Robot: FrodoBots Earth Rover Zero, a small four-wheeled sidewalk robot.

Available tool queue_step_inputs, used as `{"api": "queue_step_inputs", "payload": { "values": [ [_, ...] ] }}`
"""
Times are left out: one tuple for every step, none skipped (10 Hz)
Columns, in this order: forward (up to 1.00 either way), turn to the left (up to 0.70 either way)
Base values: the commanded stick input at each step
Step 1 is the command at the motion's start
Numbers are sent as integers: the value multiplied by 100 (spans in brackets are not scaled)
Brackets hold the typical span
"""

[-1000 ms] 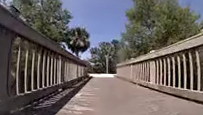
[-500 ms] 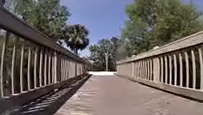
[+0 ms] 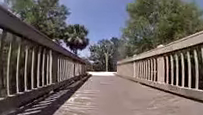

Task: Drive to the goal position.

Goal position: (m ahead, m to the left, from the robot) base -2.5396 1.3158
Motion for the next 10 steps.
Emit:
{"api": "queue_step_inputs", "payload": {
  "values": [
    [45,2],
    [45,2],
    [45,2],
    [45,2],
    [45,2],
    [45,2],
    [45,2],
    [45,2],
    [45,2],
    [45,2]
  ]
}}
